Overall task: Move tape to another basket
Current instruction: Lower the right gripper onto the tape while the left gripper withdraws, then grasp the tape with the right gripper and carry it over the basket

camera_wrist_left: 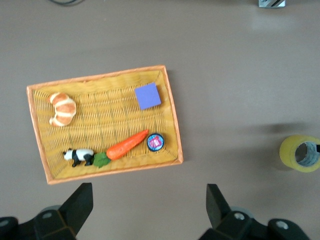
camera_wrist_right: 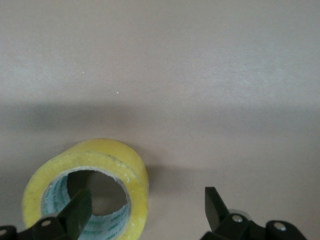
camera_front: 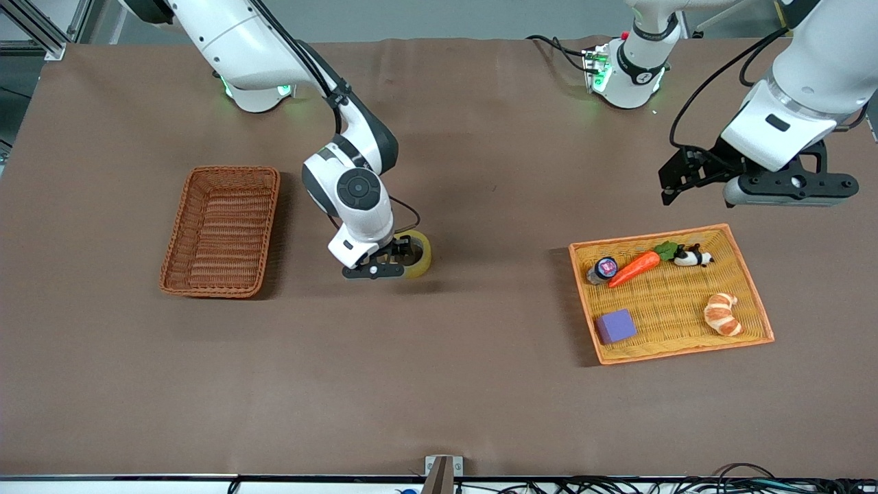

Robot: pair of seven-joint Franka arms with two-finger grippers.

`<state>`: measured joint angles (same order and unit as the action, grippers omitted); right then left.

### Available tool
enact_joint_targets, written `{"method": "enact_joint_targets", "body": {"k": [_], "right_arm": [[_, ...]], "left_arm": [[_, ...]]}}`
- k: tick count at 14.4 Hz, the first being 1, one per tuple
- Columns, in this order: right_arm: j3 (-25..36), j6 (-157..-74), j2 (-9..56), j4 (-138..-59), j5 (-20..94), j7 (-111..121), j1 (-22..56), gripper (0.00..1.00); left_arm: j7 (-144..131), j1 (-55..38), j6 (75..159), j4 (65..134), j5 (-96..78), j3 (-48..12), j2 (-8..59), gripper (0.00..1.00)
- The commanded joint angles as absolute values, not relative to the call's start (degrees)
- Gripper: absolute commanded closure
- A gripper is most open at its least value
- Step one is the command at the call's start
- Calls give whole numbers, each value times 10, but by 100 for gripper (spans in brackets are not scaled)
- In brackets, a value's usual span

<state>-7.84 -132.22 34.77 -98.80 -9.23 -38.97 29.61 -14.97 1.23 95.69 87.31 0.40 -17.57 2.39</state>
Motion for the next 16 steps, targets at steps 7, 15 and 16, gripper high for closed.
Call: {"method": "enact_joint_targets", "body": {"k": [7,15,16], "right_arm": [[-76,-1434,367,-1046,-105,-400,305,0],[-76,-1427,367,-1040,-105,-401,305,99],[-76,-1427,367,-1037,-105,-416,302,100]], "left_arm": [[-152,28,944,889,-7,-174,15,0],[-136,25,925,889,-5,-164,7,0],[-126,19,920,889,-6,-147,4,0]]}}
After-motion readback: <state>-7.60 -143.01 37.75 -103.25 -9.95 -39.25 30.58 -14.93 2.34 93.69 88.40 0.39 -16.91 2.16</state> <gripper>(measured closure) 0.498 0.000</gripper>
